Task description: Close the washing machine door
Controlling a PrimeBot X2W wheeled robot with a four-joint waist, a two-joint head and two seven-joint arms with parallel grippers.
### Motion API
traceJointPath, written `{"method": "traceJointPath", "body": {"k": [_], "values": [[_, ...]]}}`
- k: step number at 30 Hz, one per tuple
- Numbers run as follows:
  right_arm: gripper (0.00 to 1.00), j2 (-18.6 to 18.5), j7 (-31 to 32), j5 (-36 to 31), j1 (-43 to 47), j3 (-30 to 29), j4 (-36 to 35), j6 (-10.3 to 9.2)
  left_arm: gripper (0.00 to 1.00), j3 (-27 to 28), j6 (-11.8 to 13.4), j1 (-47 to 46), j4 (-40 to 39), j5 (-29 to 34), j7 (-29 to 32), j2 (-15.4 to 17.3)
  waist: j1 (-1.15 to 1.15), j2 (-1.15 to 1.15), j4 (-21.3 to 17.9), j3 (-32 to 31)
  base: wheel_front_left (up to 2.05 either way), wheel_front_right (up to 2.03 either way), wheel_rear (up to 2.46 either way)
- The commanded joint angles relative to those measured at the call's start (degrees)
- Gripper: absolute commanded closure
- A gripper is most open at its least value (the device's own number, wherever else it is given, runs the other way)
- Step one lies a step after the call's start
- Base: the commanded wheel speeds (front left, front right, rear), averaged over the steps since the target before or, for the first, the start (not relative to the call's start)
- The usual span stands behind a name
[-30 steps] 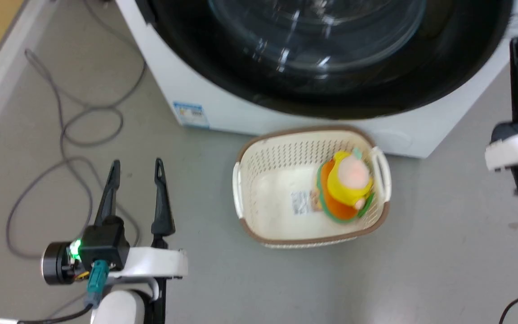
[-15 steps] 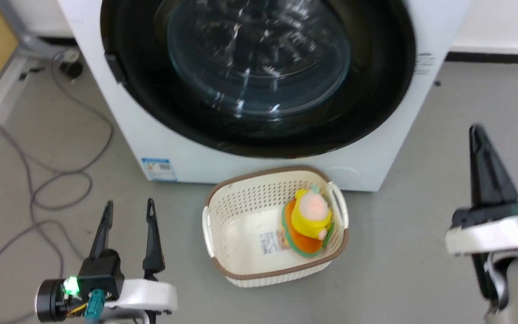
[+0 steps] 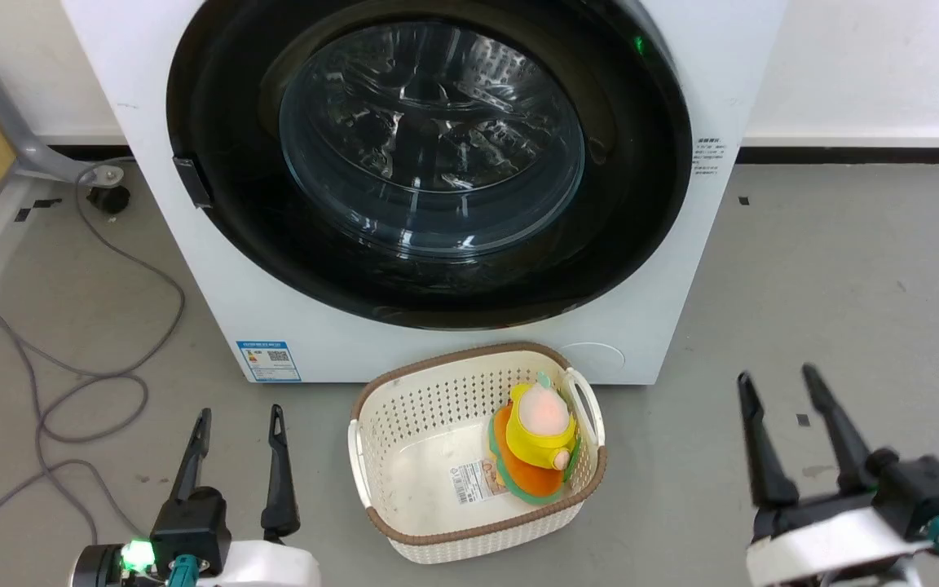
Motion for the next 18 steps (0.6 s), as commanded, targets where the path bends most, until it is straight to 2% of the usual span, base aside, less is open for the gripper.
{"method": "traceJointPath", "body": {"k": [1, 6, 7, 18], "values": [[0.00, 0.4, -0.2, 0.6, 2.0, 0.8, -0.5, -0.05, 0.00, 0.0, -0.4, 0.9, 0.5, 0.0, -0.2, 0.0, 0.01, 0.00, 0.1, -0.3, 0.00, 0.00, 0.00], [0.00, 0.4, -0.2, 1.7, 3.9, 1.0, -1.6, -0.05, 0.00, 0.3, -0.6, 1.4, 1.0, -0.8, -0.2, -0.2, 0.01, 0.00, 0.1, -0.7, 0.00, 0.00, 0.00], [1.00, 0.1, 0.0, 1.5, 3.4, 1.0, -1.3, 0.00, 1.00, 0.1, -0.5, 0.7, 1.0, -0.8, 0.0, -0.1, 0.01, 0.00, 0.1, -0.7, 0.00, 0.00, 0.00], [1.00, 0.2, 0.9, 0.9, 3.3, 0.9, -1.5, 0.00, 1.00, 0.1, -0.9, 0.6, 0.7, -0.7, 0.9, -0.1, 0.01, 0.00, 0.2, -0.8, 0.00, 0.00, 0.00]]}}
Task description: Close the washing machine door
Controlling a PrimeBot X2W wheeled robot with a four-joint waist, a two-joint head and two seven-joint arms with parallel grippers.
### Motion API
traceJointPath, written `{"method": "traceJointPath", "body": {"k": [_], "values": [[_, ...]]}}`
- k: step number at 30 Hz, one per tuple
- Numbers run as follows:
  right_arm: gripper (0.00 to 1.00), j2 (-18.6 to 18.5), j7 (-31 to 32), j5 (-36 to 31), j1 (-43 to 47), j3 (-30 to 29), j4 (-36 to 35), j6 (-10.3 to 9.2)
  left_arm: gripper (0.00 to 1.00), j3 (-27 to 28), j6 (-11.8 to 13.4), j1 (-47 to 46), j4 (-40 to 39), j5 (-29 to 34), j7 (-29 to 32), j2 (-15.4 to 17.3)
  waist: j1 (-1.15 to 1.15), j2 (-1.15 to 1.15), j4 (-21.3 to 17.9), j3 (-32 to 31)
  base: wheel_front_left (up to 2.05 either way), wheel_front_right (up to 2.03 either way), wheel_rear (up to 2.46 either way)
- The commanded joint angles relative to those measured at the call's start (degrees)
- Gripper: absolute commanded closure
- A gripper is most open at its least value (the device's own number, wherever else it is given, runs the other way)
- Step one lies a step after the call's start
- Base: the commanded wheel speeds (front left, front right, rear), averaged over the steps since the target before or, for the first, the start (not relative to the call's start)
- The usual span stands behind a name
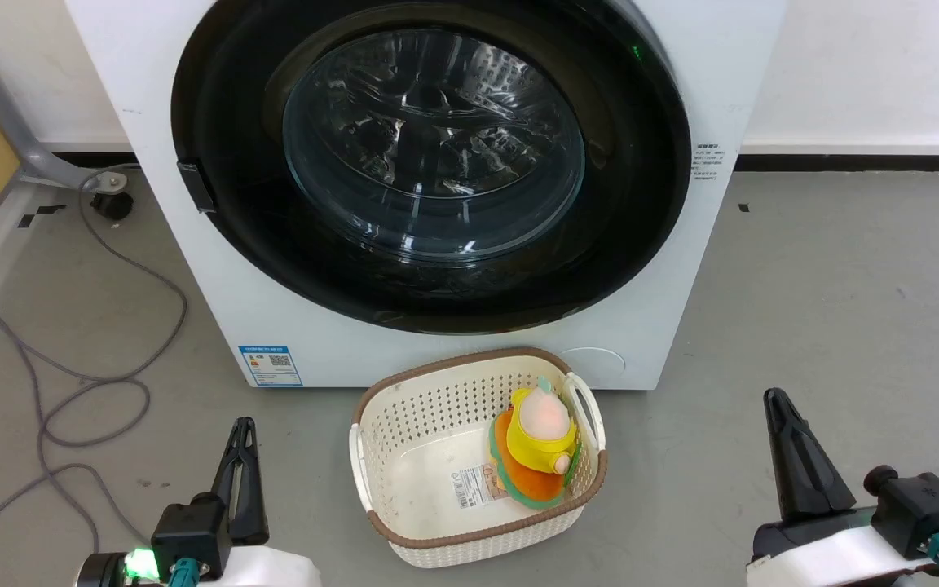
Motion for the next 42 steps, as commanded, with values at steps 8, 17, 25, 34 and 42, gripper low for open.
{"method": "traceJointPath", "body": {"k": [8, 17, 25, 34, 42], "values": [[1.00, 0.0, 1.1, -0.9, 0.0, -0.1, -0.4, -0.01, 1.00, 0.3, -0.8, -0.2, -0.5, 0.3, 1.1, -0.1, 0.00, 0.00, 0.1, 0.0, 0.00, 0.00, 0.00], [1.00, 0.1, 2.4, -1.7, -0.1, -0.1, -0.8, -0.01, 1.00, 0.5, -1.5, -0.4, -1.0, 0.5, 2.4, -0.2, 0.00, 0.00, 0.1, 0.0, 0.00, 0.00, 0.00], [1.00, 0.1, 3.4, -2.3, -0.1, -0.2, -1.0, -0.01, 1.00, 0.7, -1.9, -0.5, -1.3, 0.7, 3.3, -0.3, 0.00, 0.00, 0.2, 0.0, 0.00, 0.00, 0.00], [1.00, 0.1, 4.4, -2.9, -0.1, -0.2, -1.3, -0.02, 1.00, 0.9, -2.5, -0.7, -1.7, 0.9, 4.4, -0.4, 0.00, 0.00, 0.3, 0.0, 0.00, 0.00, 0.00], [1.00, 0.1, 5.4, -3.5, -0.1, -0.3, -1.6, -0.02, 1.00, 1.1, -2.9, -0.8, -2.0, 1.0, 5.3, -0.4, 0.00, 0.00, 0.3, 0.0, 0.00, 0.00, 0.00]]}}
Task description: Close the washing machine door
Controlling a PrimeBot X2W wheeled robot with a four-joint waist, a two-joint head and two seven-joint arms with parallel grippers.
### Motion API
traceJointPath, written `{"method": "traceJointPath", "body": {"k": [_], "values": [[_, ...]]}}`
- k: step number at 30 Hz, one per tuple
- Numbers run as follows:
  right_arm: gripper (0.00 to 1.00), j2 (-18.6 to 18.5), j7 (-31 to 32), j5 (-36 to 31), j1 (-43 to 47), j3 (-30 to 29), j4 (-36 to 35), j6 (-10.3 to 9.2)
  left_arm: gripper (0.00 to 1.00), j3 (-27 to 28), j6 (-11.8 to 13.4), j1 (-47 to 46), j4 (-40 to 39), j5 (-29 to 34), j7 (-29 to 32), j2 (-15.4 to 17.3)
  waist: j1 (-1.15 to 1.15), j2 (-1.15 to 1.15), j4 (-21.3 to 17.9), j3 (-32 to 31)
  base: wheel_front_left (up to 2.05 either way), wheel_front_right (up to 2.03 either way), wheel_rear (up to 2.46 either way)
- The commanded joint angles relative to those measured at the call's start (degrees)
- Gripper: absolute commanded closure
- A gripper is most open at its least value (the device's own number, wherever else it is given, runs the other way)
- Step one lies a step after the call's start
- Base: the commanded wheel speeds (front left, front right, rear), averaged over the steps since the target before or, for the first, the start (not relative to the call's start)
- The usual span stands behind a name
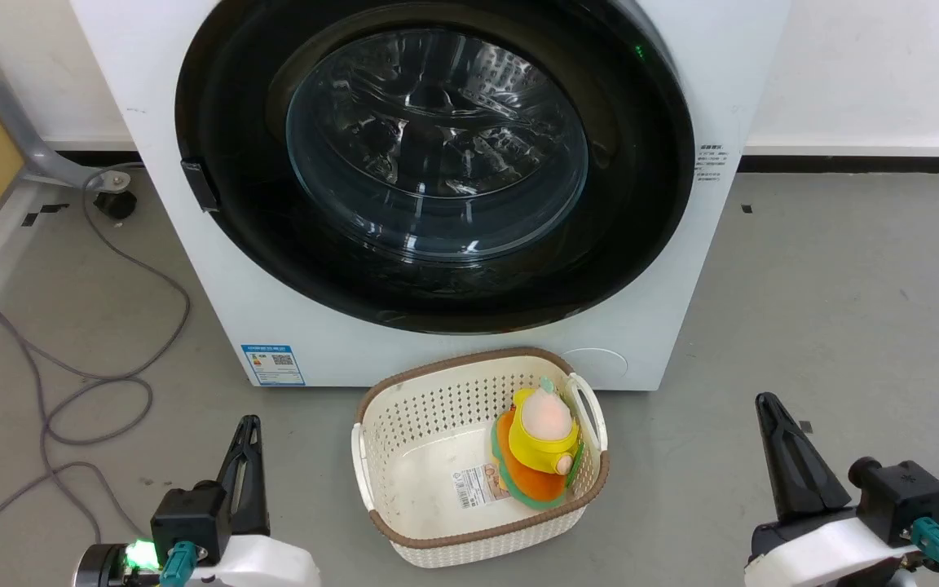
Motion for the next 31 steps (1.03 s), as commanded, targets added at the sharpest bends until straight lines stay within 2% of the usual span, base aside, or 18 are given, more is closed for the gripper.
{"method": "traceJointPath", "body": {"k": [1, 31], "values": [[1.00, 0.1, 0.4, -0.2, -0.1, -0.1, -0.6, -0.02, 1.00, 0.1, -0.4, -0.7, -0.4, 0.6, 0.4, -0.1, 0.00, 0.00, 0.0, 0.0, 0.00, 0.00, 0.00], [1.00, 0.2, 4.0, -2.4, -0.2, -0.2, -1.5, -0.03, 1.00, 0.8, -2.2, -1.1, -1.6, 1.2, 3.9, -0.4, 0.00, 0.00, 0.2, 0.0, 0.00, 0.00, 0.00]]}}
